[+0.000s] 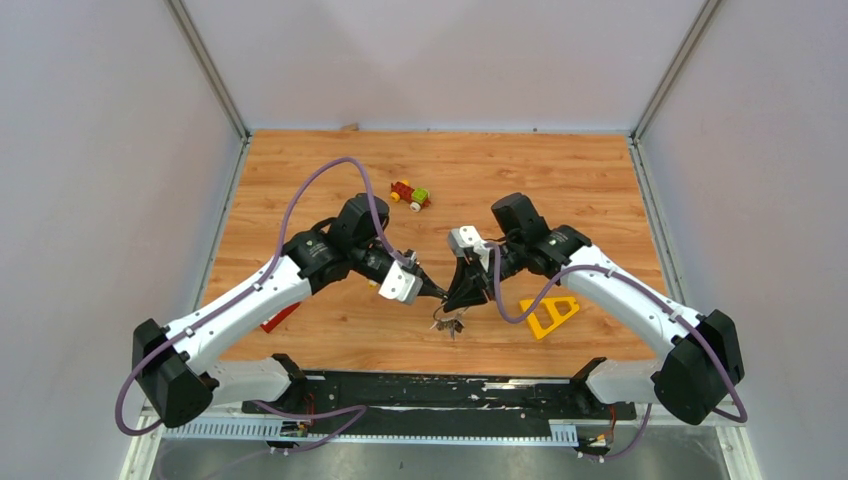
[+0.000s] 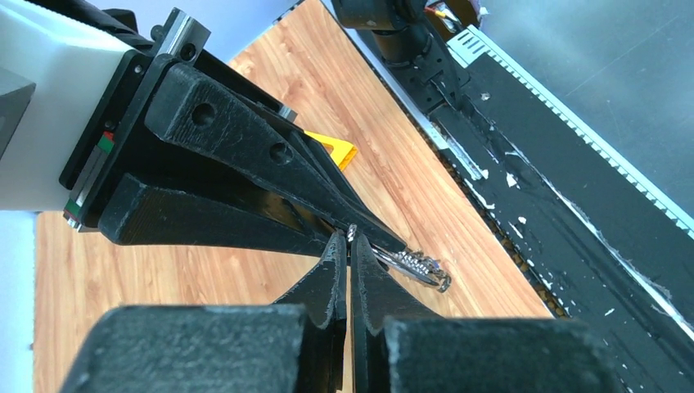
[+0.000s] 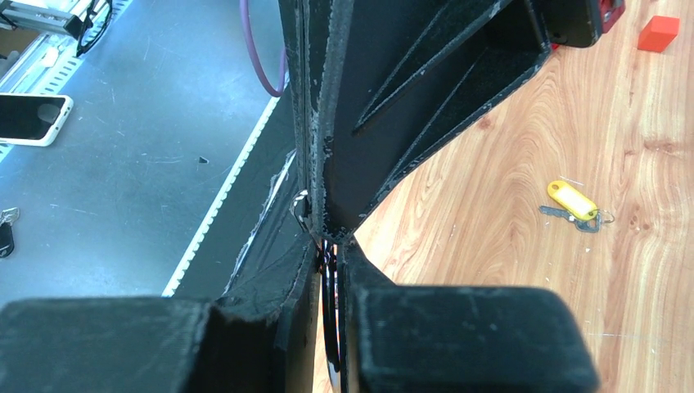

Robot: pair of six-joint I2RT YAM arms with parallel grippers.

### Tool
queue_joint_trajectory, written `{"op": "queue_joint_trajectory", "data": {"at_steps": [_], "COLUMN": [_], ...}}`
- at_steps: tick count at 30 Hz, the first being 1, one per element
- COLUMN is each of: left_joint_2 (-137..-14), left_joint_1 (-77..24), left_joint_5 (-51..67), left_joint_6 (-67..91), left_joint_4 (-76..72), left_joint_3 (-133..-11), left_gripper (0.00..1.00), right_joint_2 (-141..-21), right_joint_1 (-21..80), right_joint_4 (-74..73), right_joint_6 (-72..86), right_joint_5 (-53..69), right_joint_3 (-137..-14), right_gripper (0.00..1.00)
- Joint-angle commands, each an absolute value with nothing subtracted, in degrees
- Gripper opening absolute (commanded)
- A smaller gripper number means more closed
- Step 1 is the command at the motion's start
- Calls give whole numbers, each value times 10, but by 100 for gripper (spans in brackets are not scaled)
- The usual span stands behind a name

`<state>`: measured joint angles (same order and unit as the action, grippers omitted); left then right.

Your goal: Put the keys on the keyring

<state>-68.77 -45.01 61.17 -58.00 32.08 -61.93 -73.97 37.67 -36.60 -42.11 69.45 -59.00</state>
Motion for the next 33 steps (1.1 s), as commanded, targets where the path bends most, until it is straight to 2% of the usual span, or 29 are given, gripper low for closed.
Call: {"op": "queue_joint_trajectory", "data": {"at_steps": [1,5,9,14,19,26,33], "left_joint_2": [-655,-631,-607,-586,-583,-573,-575], "left_joint_1": [-454,-454,-454,-454,-454,-454,-454], "left_joint_5": [587,522,490,460,428,408,398], "left_joint_6": [-466,-361,-332,-297,-255,-205,-140], "left_joint_4": [239,202,207,190,194,177,147], "left_joint_3": [-610,-600,-588,-571,-574,-565,-561], "left_gripper": [0,0,0,0,0,0,0], "right_joint_2": [-727,-717,-712,-710,-700,-686,-694], "right_joint_1": [369,359,352,352,352,352,353], "right_joint_4": [-347,-346,-352,-364,-367,-329,-306], "right_joint_6": [-418,-404,-405,-418,-425,-402,-386], "right_joint_5": [699,680,667,660,648,647,652], "right_joint_3": [-617,-624,-632,-641,-652,-645,-636], "right_gripper": [8,22,35,44,45,39,36]}}
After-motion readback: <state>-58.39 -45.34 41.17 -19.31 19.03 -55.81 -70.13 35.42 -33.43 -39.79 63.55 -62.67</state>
